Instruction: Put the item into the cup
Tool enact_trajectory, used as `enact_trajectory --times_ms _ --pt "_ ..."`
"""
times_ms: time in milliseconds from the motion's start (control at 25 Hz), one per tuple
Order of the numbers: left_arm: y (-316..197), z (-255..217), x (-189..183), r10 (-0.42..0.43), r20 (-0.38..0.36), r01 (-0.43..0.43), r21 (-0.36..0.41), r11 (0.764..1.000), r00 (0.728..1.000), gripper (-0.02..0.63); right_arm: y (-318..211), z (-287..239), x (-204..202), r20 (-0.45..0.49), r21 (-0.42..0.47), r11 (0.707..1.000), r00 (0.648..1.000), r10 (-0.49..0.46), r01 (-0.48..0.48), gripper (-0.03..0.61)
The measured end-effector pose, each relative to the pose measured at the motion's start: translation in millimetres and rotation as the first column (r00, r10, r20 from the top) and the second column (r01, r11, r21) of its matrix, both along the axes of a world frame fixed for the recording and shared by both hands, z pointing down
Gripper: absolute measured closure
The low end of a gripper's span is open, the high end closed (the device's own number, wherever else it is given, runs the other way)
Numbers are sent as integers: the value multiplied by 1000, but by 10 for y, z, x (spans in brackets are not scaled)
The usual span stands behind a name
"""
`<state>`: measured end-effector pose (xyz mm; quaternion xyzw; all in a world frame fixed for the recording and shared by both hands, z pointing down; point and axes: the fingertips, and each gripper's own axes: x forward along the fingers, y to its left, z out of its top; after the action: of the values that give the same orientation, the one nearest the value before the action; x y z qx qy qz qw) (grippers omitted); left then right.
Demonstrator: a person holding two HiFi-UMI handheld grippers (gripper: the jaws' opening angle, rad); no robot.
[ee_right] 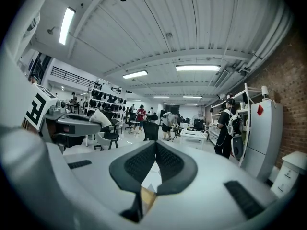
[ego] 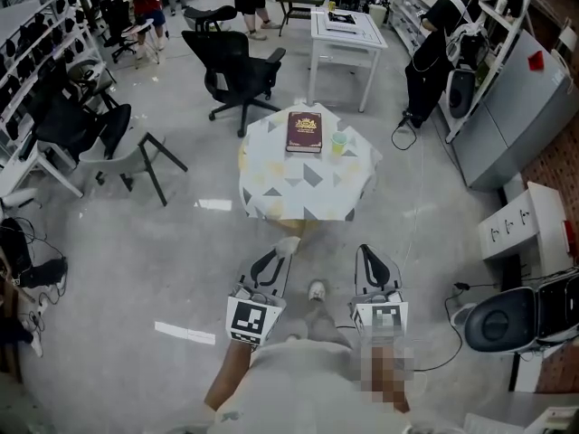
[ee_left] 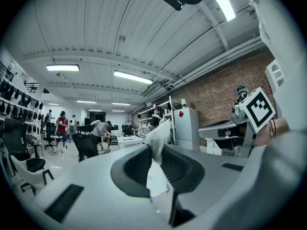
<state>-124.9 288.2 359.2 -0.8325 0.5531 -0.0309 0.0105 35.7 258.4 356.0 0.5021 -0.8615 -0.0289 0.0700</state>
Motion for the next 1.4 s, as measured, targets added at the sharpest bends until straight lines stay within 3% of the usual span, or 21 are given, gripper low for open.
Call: enact_trajectory --times_ms 680,1400 --pt "-1177 173 209 -5 0 5 -54 999 1000 557 -1196 201 134 16 -67 997 999 -30 31 571" --pt "-2286 213 438 -60 33 63 -93 994 998 558 -2428 318 289 43 -108 989 994 -100 104 571"
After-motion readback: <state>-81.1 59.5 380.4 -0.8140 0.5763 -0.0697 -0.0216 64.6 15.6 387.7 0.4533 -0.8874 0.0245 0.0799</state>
